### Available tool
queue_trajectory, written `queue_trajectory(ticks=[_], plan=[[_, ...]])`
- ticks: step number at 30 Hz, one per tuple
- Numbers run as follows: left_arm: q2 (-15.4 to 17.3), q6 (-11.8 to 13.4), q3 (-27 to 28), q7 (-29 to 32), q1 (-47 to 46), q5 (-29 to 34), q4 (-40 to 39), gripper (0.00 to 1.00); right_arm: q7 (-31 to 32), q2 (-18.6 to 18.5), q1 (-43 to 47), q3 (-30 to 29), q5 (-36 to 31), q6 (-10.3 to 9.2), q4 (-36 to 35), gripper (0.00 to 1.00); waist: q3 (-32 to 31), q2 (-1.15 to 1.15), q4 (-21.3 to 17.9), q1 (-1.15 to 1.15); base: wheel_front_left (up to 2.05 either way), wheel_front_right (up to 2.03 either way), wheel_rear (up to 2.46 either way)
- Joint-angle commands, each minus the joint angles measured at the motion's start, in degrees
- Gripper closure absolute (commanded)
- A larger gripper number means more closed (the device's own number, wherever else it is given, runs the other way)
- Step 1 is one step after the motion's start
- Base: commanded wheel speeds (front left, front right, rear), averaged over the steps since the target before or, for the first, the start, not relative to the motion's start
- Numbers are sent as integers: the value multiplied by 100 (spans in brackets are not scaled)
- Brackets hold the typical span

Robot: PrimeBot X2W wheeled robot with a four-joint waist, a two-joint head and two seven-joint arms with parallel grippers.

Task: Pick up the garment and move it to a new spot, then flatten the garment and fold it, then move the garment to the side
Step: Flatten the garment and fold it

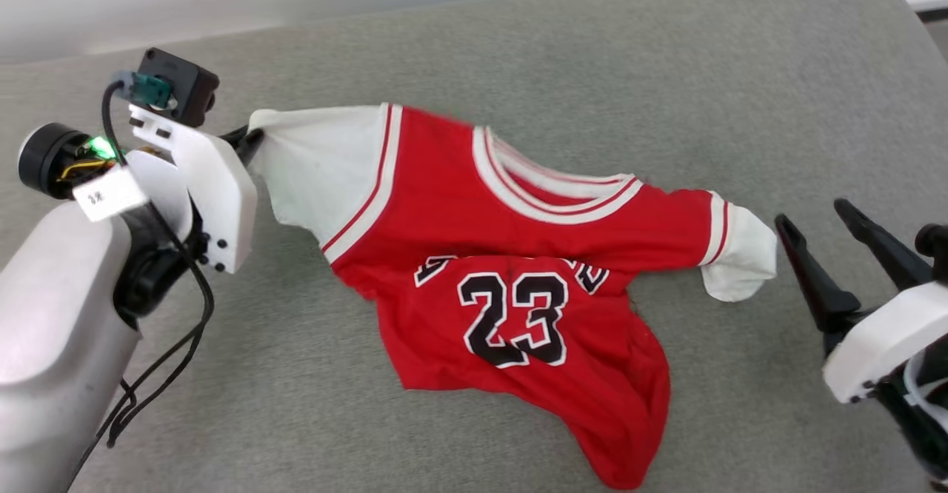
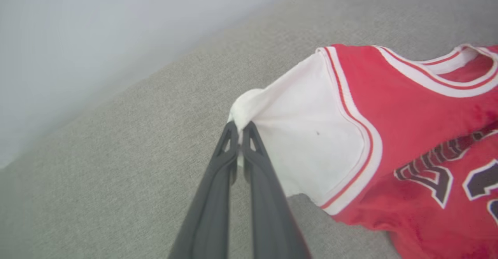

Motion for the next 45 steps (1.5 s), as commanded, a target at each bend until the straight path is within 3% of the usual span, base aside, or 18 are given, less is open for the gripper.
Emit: queue_trajectory(ticks=[1,8,16,24,35,37,38,45], plan=[[24,48,8,-101,143,30,-219,100,257,-110,42,-74,23,-3,27,0,-132,0,201,0,0,0,0],[196,407,133,-420,753,87,-1726,100,2041,-314,-182,-494,80,-2,128,0,-138,0,626,0,0,0,0],[234,827,337,-517,1405,-159,-3261,100,3232,-534,-531,-559,-149,-3,434,0,95,0,1001,0,0,0,0],[273,1002,258,-451,1671,-101,-4075,100,3248,-670,-964,-226,-330,-3,1164,0,294,0,1234,0,0,0,0],[268,914,169,-433,1592,-129,-4261,100,2616,-726,-1489,274,-498,-3,2101,0,531,0,1372,0,0,0,0],[276,896,171,-464,1576,-124,-4226,100,2504,-732,-1549,337,-462,-3,2229,96,540,0,1376,0,0,0,0],[288,896,186,-470,1567,-113,-4200,100,2441,-740,-1592,350,-456,-3,2270,100,535,0,1375,0,0,0,0],[323,985,378,-730,1657,-113,-4028,100,1970,-855,-1776,401,-265,-3,2212,100,222,0,1273,0,0,0,0]])
